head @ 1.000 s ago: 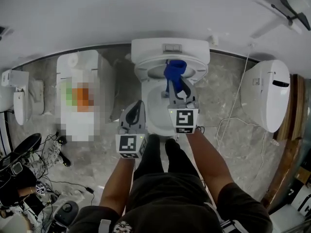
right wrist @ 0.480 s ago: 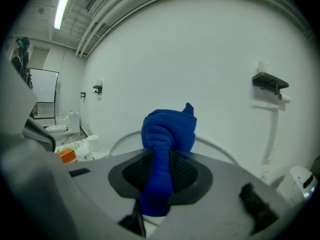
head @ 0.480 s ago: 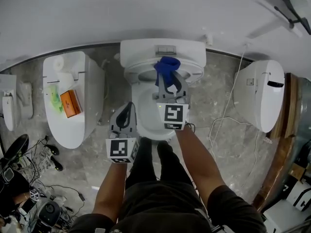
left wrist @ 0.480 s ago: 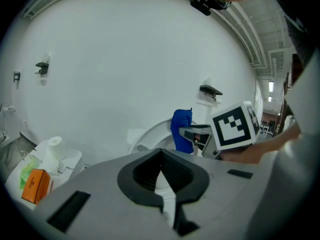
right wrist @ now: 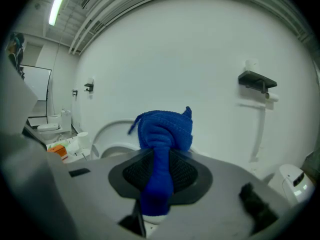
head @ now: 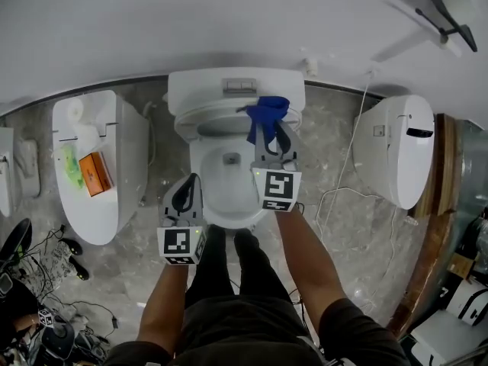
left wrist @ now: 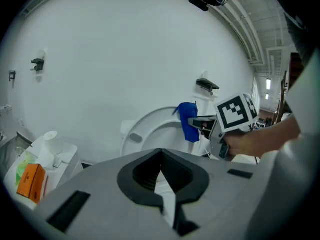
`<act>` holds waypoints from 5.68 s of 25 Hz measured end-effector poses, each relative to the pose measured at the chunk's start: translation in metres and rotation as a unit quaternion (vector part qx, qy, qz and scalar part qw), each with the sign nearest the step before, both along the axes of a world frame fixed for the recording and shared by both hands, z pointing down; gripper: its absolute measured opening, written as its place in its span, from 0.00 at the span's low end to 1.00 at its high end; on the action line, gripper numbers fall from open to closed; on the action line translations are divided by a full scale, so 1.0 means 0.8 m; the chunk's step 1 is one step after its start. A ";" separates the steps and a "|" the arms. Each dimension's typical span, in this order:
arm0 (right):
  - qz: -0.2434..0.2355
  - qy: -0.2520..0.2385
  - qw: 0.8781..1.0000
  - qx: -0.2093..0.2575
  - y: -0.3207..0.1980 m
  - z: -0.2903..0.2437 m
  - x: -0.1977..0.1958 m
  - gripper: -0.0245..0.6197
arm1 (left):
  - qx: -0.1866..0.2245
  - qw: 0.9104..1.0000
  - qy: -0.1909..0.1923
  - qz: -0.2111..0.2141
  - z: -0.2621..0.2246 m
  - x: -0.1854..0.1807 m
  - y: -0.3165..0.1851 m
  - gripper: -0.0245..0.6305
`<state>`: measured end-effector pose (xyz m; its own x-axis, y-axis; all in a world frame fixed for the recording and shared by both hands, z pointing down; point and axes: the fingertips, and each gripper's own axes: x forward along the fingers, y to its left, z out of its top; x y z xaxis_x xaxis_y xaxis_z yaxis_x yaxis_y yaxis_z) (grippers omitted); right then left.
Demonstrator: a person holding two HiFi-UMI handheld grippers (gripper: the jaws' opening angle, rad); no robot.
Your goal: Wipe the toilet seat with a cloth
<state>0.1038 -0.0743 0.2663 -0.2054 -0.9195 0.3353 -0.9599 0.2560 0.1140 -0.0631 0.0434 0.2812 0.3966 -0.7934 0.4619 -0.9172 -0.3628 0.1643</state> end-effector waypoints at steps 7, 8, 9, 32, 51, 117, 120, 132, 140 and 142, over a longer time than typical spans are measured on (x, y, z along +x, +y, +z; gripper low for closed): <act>0.003 0.040 0.999 0.004 0.001 0.012 0.037 0.17 | -0.002 1.000 0.005 0.006 0.007 0.015 0.009 0.05; 0.005 0.042 0.999 0.005 0.001 0.014 0.039 0.17 | -0.004 1.000 0.005 0.005 0.010 0.014 0.011 0.05; 0.005 0.046 0.999 0.005 0.001 0.016 0.042 0.17 | -0.006 1.000 0.005 0.004 0.014 0.014 0.014 0.05; 0.019 0.097 0.993 0.071 0.028 0.072 0.091 0.17 | 0.005 1.000 -0.009 0.023 0.104 0.017 0.021 0.05; 0.055 0.104 0.992 -0.055 0.049 0.244 0.126 0.17 | -0.022 1.000 0.016 -0.006 0.162 0.018 0.033 0.05; -0.094 -0.049 0.978 -0.178 0.049 0.357 -0.228 0.17 | -0.043 0.993 0.011 -0.112 0.202 -0.154 0.082 0.05; -0.095 -0.057 0.979 -0.172 0.050 0.342 -0.230 0.17 | -0.041 0.993 0.013 -0.111 0.200 -0.152 0.081 0.05; -0.127 -0.109 0.984 -0.068 0.030 0.211 -0.260 0.17 | -0.045 0.994 0.011 -0.100 0.204 -0.138 0.082 0.05; -0.138 -0.132 0.982 0.010 0.019 0.129 -0.259 0.17 | -0.044 0.993 0.009 -0.108 0.208 -0.139 0.088 0.05; -0.135 -0.144 0.980 0.017 0.018 0.112 -0.257 0.17 | -0.042 0.993 0.009 -0.107 0.206 -0.137 0.089 0.05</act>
